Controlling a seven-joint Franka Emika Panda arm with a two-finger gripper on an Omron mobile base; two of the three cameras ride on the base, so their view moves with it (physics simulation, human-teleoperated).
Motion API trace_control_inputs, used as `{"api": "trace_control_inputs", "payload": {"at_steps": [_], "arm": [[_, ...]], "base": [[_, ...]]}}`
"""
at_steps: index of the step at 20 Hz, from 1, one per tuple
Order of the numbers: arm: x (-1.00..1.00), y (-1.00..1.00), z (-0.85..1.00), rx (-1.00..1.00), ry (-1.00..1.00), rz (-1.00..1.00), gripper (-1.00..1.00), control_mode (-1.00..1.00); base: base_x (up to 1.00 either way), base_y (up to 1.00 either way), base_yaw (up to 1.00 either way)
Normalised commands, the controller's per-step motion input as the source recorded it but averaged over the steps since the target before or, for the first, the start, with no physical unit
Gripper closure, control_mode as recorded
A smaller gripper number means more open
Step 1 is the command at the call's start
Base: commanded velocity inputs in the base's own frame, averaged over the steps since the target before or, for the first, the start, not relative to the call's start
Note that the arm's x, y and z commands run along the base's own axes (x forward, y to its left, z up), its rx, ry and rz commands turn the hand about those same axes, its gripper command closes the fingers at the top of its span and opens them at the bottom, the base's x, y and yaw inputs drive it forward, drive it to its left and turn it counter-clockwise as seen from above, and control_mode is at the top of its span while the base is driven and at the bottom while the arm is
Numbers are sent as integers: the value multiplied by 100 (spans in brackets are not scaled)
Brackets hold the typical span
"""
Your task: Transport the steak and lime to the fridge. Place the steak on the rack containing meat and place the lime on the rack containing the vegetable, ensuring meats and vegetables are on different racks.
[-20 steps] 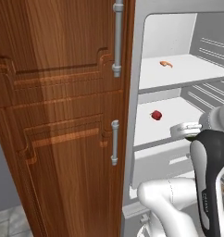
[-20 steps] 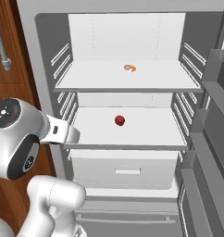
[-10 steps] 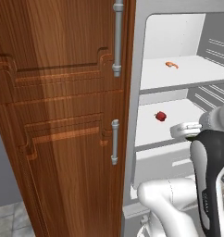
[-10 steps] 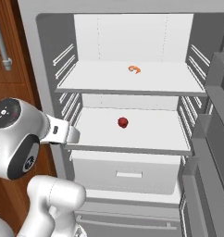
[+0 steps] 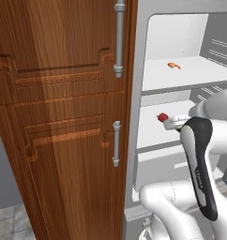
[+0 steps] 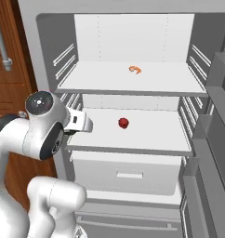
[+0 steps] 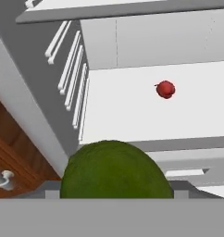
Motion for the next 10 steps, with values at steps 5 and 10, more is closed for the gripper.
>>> {"api": "trace_control_inputs", "payload": {"at_steps": [5,10], "arm": [[57,-33,-25,0,0,2,100,-100],[42,-41,-20,0,0,0,100,-100]], "base": [[0,0,0],[0,0,0]]}}
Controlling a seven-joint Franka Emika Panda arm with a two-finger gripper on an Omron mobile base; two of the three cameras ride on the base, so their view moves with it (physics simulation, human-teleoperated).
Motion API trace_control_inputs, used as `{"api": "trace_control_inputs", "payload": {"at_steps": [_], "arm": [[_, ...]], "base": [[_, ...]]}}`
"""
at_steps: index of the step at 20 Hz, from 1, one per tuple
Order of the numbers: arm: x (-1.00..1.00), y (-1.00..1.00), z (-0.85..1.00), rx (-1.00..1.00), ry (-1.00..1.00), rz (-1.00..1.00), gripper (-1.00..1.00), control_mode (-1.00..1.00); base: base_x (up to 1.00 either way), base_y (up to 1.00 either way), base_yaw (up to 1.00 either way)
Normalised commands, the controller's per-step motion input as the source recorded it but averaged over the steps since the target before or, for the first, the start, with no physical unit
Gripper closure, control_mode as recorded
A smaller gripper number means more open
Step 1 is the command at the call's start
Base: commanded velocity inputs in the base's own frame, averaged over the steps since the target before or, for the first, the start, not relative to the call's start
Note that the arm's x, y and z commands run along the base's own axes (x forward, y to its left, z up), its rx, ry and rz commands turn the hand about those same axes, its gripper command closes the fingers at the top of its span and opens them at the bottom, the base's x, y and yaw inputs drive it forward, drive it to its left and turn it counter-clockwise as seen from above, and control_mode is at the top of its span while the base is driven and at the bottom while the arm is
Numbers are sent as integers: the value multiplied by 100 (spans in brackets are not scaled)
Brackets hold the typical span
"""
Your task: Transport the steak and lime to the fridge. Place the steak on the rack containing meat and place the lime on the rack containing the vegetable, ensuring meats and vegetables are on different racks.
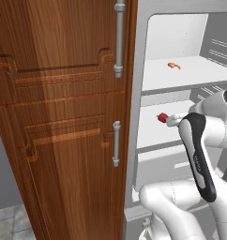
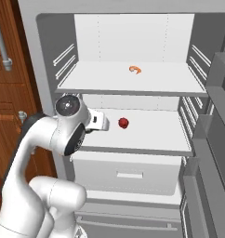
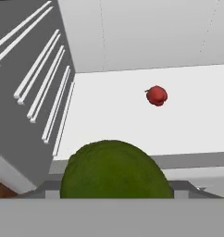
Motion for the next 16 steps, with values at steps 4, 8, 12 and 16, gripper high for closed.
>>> {"api": "trace_control_inputs", "payload": {"at_steps": [4,8,12,16], "arm": [[42,-31,-22,0,1,0,100,-100],[38,-22,-17,0,3,0,100,-100],[32,-13,-24,0,5,0,100,-100],[23,-6,-28,0,1,0,100,-100]], "base": [[0,0,0],[0,0,0],[0,0,0],[0,0,0]]}}
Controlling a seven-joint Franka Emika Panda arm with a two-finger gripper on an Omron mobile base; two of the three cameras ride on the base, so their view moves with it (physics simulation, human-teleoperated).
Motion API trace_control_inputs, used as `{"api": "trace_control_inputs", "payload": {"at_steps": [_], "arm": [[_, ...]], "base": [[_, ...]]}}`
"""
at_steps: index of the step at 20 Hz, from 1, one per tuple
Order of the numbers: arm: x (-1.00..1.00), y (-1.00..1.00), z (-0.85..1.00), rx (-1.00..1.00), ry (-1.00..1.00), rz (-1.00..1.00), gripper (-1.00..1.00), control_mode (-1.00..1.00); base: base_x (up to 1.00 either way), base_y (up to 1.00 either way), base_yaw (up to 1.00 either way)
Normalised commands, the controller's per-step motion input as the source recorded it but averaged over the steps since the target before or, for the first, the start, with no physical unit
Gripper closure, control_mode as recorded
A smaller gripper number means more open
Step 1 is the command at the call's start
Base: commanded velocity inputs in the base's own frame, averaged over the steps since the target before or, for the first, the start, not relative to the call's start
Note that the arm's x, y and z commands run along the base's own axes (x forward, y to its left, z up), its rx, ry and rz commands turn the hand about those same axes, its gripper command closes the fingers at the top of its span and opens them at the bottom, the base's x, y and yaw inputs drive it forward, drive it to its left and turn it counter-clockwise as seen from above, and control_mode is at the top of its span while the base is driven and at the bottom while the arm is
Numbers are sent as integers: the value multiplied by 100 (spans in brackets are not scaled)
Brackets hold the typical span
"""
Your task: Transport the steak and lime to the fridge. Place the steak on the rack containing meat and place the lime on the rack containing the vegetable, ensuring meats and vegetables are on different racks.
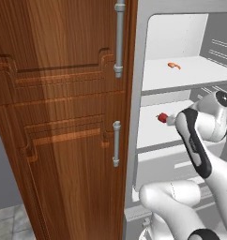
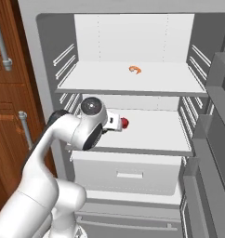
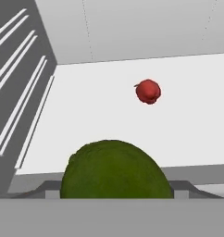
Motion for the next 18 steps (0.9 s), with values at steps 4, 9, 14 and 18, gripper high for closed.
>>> {"api": "trace_control_inputs", "payload": {"at_steps": [4,9,14,18], "arm": [[23,-3,-36,0,5,0,100,-100],[35,0,-42,0,1,0,100,-100],[52,-1,-32,0,1,0,100,-100],[47,-7,-31,0,2,0,100,-100]], "base": [[0,0,0],[0,0,0],[0,0,0],[0,0,0]]}}
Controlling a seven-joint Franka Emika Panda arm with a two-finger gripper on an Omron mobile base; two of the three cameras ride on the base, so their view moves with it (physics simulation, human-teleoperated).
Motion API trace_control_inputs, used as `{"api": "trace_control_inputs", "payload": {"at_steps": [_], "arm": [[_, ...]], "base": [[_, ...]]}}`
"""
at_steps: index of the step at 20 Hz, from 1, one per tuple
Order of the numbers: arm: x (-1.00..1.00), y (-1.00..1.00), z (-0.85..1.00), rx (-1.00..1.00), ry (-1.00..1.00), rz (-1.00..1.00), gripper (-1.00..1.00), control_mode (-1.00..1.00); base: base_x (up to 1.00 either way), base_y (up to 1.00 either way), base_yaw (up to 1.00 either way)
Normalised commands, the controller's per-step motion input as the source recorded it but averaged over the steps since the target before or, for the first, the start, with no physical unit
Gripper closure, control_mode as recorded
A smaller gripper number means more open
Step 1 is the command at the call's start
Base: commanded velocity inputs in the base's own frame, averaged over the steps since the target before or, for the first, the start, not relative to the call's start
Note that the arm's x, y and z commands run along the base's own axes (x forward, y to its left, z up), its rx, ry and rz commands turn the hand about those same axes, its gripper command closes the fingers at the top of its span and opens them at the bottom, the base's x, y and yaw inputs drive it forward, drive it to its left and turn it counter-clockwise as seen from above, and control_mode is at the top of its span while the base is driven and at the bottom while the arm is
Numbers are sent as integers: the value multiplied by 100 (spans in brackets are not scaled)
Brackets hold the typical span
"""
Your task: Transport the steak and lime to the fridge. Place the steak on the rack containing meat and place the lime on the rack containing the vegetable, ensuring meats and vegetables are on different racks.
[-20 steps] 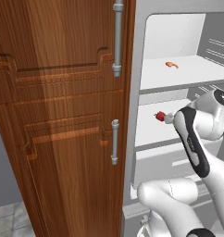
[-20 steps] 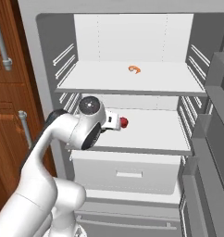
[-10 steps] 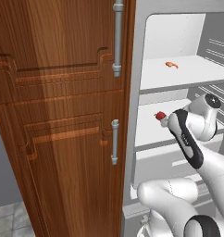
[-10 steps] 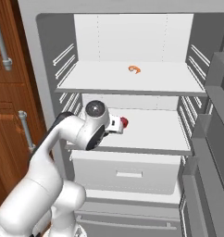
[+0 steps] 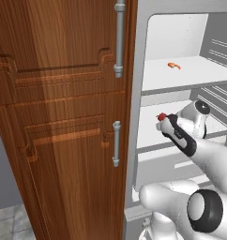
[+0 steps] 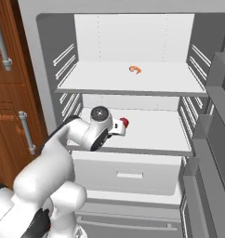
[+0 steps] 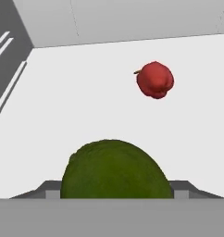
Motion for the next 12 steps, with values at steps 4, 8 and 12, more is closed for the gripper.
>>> {"api": "trace_control_inputs", "payload": {"at_steps": [4,8,12], "arm": [[49,-6,-28,0,8,0,100,-100],[40,-10,-26,0,16,0,100,-100],[33,-4,-21,0,12,0,100,-100]], "base": [[0,0,0],[0,0,0],[0,0,0]]}}
